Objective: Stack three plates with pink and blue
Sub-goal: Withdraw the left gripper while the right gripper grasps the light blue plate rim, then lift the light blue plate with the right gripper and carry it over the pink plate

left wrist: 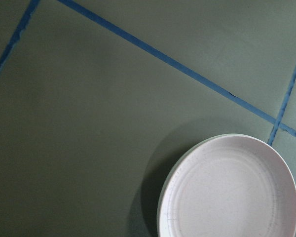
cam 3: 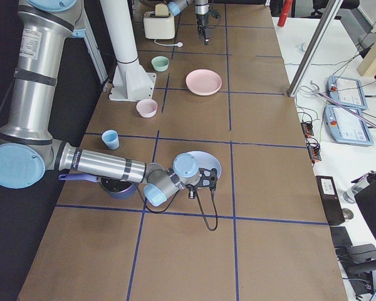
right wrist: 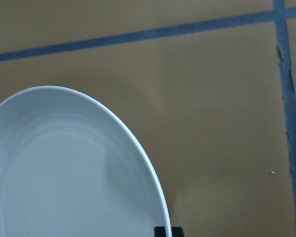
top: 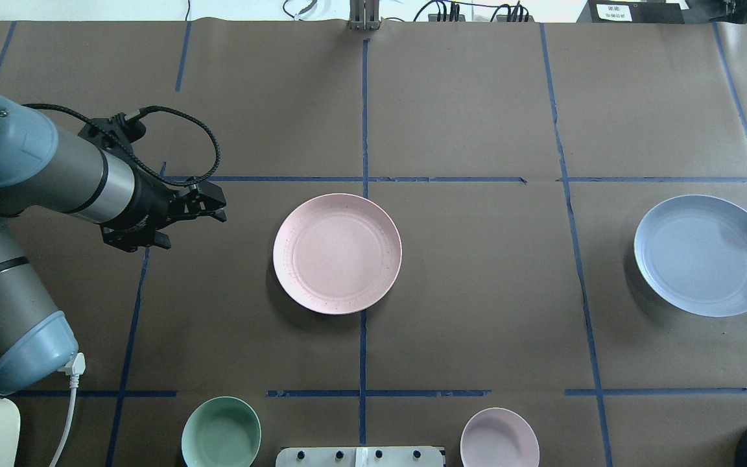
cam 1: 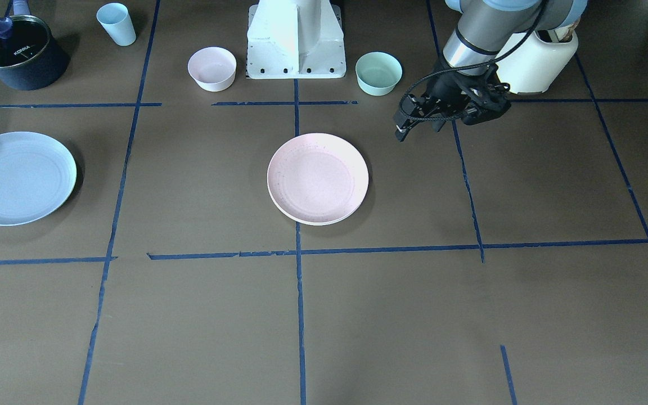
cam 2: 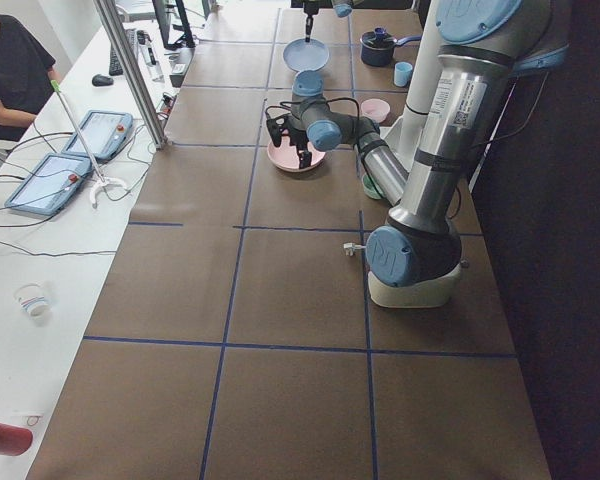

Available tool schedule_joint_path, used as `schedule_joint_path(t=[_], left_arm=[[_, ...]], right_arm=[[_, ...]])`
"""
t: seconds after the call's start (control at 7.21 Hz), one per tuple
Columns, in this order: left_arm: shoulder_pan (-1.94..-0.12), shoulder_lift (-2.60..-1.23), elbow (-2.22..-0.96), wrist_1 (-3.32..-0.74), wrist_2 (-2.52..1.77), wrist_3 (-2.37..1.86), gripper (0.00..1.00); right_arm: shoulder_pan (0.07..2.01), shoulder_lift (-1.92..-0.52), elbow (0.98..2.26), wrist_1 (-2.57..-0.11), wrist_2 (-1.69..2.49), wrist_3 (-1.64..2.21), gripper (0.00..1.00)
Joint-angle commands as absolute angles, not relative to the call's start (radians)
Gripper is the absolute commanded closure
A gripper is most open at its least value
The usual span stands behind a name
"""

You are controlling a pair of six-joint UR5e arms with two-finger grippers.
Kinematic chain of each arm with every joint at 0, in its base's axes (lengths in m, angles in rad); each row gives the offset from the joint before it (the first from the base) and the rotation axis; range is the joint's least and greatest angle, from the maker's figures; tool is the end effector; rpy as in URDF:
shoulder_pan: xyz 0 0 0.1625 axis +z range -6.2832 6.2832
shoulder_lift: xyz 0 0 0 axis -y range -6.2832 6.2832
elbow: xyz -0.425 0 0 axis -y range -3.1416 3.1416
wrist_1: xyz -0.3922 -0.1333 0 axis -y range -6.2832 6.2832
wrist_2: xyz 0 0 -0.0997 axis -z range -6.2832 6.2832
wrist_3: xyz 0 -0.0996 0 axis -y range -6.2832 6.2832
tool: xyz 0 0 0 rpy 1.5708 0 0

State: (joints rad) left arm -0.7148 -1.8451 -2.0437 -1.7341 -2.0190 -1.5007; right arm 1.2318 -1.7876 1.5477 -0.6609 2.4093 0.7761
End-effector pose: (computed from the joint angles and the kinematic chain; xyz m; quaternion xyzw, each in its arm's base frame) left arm 0.3449 -0.4187 0.2814 -0.0205 0.4724 -0.1847 0.8615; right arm -0.0802 -0.4055 0.6610 0.0514 -0.4851 0.0564 0.8711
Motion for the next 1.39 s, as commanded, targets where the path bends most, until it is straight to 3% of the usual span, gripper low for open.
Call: schedule_joint_path(t=[0.0, 0.69, 0.97, 1.25], left_arm=[[-0.782, -1.746, -2.065, -1.698, -2.022, -1.244, 0.00], [-1.116, -1.589, -1.996, -1.684, -2.244, -0.647, 0.00], [-1.173, -1.588, -1.942, -1.686, -2.261, -0.552, 0.00], [-1.178, -1.586, -1.930, -1.687, -2.261, -0.545, 0.00]], right_arm=[[1.269, -1.709, 1.649, -0.675, 2.457, 0.922, 1.00], [1.114, -1.300, 1.715, -0.863, 2.453, 1.307, 1.00], [0.906, -1.238, 1.828, -1.041, 2.227, 1.366, 1.00], [0.669, -1.149, 1.829, -1.116, 1.974, 1.460, 1.00]])
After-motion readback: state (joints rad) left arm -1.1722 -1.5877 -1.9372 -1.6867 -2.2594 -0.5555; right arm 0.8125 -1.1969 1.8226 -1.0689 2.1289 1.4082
